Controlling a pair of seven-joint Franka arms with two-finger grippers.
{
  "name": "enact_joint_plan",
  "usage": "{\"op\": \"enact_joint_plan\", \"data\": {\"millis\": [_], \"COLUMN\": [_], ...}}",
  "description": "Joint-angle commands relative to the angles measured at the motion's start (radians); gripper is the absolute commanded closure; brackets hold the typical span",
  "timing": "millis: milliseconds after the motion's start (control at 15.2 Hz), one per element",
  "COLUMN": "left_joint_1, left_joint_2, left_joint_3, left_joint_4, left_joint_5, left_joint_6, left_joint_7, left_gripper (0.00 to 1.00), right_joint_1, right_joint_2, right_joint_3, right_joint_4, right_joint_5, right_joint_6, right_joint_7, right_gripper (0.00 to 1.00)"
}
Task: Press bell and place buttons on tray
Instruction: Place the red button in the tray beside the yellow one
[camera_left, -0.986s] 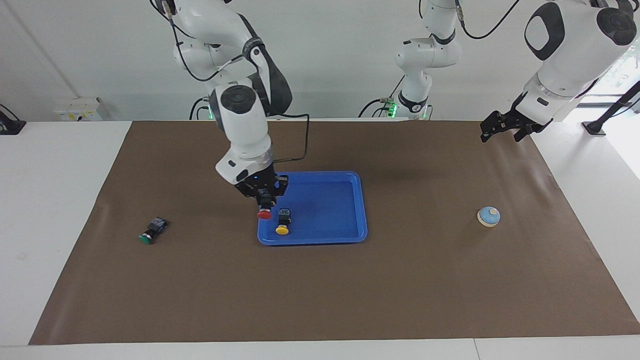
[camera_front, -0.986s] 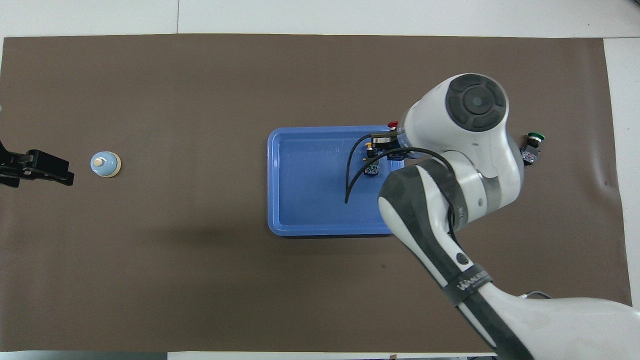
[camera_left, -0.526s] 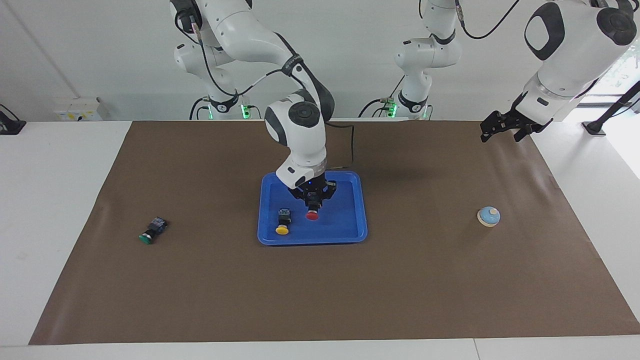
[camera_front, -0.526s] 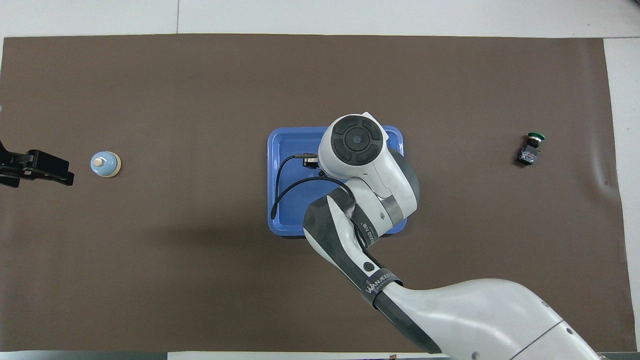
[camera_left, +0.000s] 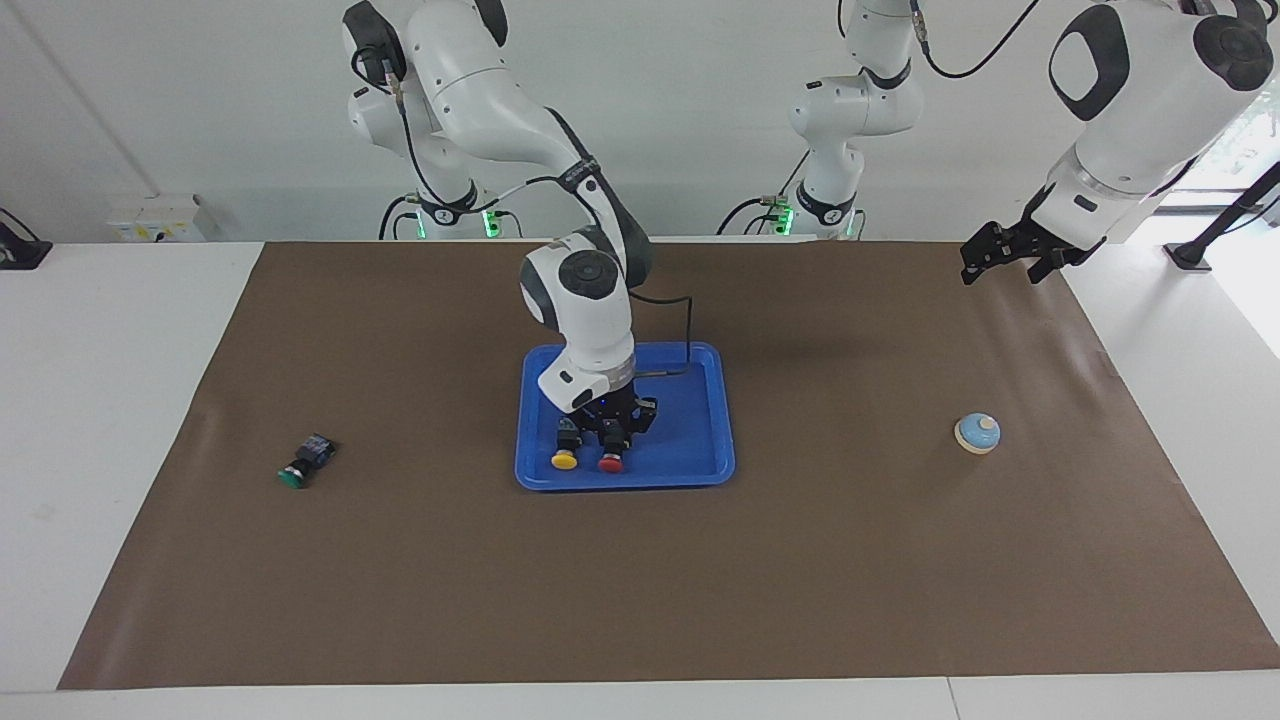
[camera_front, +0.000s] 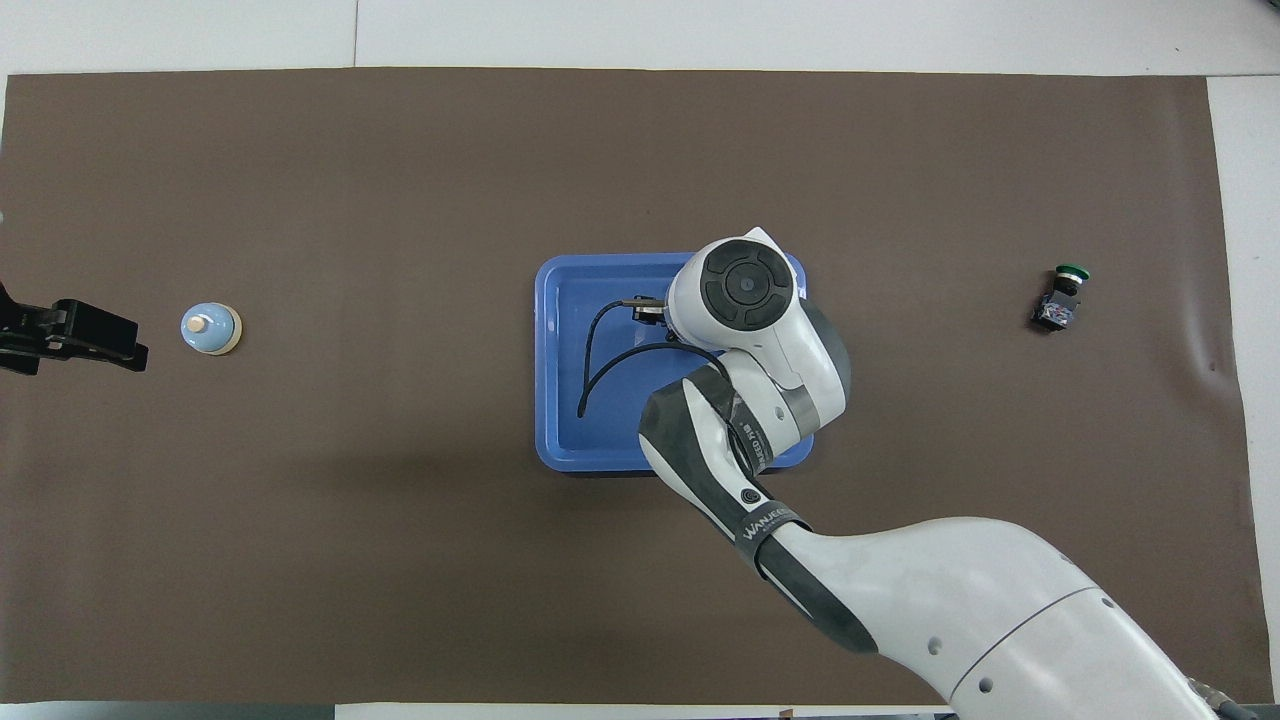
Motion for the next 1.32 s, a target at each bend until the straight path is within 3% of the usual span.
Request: {"op": "enact_joint_plan", "data": {"millis": [0, 66, 132, 329, 658, 1052, 1249], "left_joint_1": [-0.002, -0.002, -0.002, -0.002, -0.002, -0.002, -0.002], "left_joint_2": [-0.003, -0.003, -0.003, -0.003, -0.003, -0.003, -0.003], "left_joint_3": [0.005, 0.005, 0.005, 0.005, 0.005, 0.005, 0.005], "left_joint_4": [0.013, 0.013, 0.013, 0.013, 0.013, 0.013, 0.013], "left_joint_5": [0.002, 0.002, 0.002, 0.002, 0.002, 0.002, 0.002], "left_joint_6": [-0.019, -0.019, -0.019, -0.019, -0.019, -0.019, -0.019], "left_joint_7": [-0.001, -0.001, -0.001, -0.001, -0.001, -0.001, -0.001], "left_gripper": [0.00, 0.00, 0.00, 0.00, 0.00, 0.00, 0.00], "right_joint_1": [-0.009, -0.009, -0.009, -0.017, -0.121, -0.417, -0.503], "right_joint_2": [-0.022, -0.023, -0.023, -0.036, -0.103, -0.184, -0.209], "right_joint_3": [0.011, 0.011, 0.011, 0.010, 0.010, 0.010, 0.005], "right_joint_4": [-0.027, -0.027, -0.020, 0.019, 0.134, 0.112, 0.034], "right_joint_5": [-0.012, -0.012, -0.012, -0.011, -0.011, -0.012, -0.018], "right_joint_6": [0.020, 0.015, 0.006, -0.069, -0.314, -0.405, -0.382], "right_joint_7": [0.002, 0.007, 0.017, 0.027, -0.083, -0.451, -0.497], "right_gripper": [1.00, 0.32, 0.00, 0.00, 0.00, 0.00, 0.00]}}
